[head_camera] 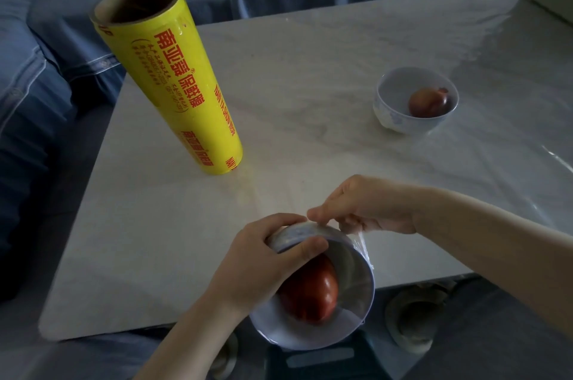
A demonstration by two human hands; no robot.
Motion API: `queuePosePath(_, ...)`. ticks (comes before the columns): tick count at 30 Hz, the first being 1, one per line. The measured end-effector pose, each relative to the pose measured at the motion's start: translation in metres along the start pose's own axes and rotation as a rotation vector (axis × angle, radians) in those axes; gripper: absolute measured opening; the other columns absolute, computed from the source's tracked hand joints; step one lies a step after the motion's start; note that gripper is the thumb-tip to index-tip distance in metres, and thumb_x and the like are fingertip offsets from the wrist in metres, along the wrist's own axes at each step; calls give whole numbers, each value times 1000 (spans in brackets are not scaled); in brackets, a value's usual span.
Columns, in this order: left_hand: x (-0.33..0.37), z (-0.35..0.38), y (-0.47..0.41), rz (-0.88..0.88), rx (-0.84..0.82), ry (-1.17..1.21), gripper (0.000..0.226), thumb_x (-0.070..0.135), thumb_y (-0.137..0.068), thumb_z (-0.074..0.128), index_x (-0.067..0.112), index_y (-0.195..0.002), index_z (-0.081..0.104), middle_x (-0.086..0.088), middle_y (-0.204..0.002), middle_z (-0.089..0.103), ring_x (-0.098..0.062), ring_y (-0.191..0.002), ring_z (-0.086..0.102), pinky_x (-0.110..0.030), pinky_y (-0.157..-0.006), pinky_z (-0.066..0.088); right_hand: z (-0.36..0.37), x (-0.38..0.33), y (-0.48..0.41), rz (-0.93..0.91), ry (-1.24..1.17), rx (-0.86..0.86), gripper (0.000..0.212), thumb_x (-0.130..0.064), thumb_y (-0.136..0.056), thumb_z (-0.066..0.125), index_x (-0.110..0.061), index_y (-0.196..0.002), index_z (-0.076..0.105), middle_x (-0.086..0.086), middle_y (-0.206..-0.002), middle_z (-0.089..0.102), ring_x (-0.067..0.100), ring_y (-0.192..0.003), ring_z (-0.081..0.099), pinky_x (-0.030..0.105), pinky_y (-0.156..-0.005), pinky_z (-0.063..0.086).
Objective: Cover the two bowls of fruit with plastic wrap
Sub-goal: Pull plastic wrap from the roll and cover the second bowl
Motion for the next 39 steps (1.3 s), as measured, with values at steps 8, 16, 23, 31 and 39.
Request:
queuePosePath(8,1,-3,-2,18,-33,79,53,65,-47,68,42,-95,65,19,-101,70,0,-98,64,-20,-87,52,8,13,-8,-24,-307,239,20,-23,-72,75,-10,-62,64,0,-44,34,13,-46,33,27,-58,34)
queuePosePath(16,4,0,4,68,14,181,44,56,-53,66,39,-94,66,30,-98,68,5,-97,63,-7,-74,48,15,14,-12,-124,-198,394,20,-22,-76,72,-15,-59,65,-11,-36,51,0,-37,46,14,-43,38)
queuePosePath(23,2,1,8,63,2,161,43,57,-52,68,36,-90,68,23,-94,71,1,-92,66,-10,-74,50,8,18,-9,-138,104,245,29,-41,-76,69,-15,-64,69,1,-63,56,9,-61,48,24,-59,40)
queuePosePath(31,-4,-5,8,22,37,153,49,59,-48,69,28,-86,70,18,-88,73,1,-85,67,-11,-71,49,3,42,-15,-224,146,444,15,-17,-81,67,-26,-70,63,-9,-58,52,5,-51,45,12,-49,36)
queuePosePath(39,-7,-6,3,31,93,113,62,61,-45,67,30,-99,66,17,-93,70,8,-86,64,-7,-72,48,15,16,26,-636,312,264,17,-23,-89,58,-21,-99,71,-16,-100,68,-5,-94,60,5,-83,42)
Point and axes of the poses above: each hand's wrist, its own y-axis away from the middle knuckle, its own z-axis out of the palm, x = y × z, the point moved 2 cm from there along -y, towards the middle knuckle
